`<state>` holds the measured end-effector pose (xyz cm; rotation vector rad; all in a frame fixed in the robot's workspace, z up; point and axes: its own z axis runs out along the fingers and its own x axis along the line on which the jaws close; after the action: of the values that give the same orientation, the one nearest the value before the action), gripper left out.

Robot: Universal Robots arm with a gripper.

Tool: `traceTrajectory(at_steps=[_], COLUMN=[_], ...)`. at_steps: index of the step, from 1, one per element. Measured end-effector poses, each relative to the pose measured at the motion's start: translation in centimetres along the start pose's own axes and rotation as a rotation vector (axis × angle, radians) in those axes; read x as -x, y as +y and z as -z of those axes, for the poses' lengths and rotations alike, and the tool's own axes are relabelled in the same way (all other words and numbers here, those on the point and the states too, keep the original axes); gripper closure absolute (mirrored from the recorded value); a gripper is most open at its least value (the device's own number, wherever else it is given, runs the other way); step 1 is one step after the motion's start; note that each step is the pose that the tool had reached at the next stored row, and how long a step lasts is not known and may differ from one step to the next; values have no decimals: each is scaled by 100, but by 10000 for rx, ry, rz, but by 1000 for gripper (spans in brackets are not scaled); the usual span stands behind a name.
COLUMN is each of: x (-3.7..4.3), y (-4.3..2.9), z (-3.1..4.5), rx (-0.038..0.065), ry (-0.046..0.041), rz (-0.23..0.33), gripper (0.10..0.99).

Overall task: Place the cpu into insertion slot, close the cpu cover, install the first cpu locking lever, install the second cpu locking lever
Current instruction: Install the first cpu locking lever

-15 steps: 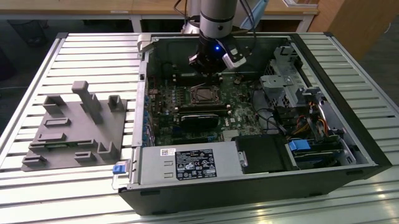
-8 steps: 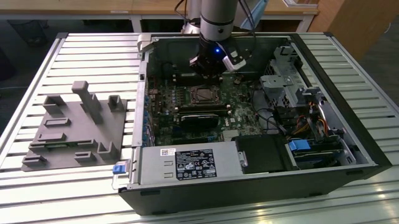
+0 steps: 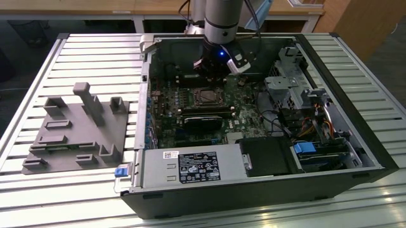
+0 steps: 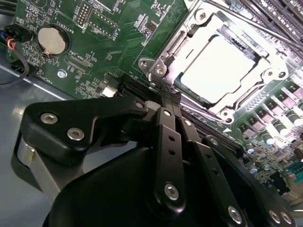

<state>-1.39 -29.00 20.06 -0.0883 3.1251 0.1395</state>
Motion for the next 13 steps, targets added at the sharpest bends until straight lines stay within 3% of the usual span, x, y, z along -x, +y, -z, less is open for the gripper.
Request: traceTrajectory(at_steps=[11,13], x=[1,0], y=[3,3], z=[24,24], rx=[-1,-63], ry=[-16,-19], rz=[1,1], gripper=[969,969])
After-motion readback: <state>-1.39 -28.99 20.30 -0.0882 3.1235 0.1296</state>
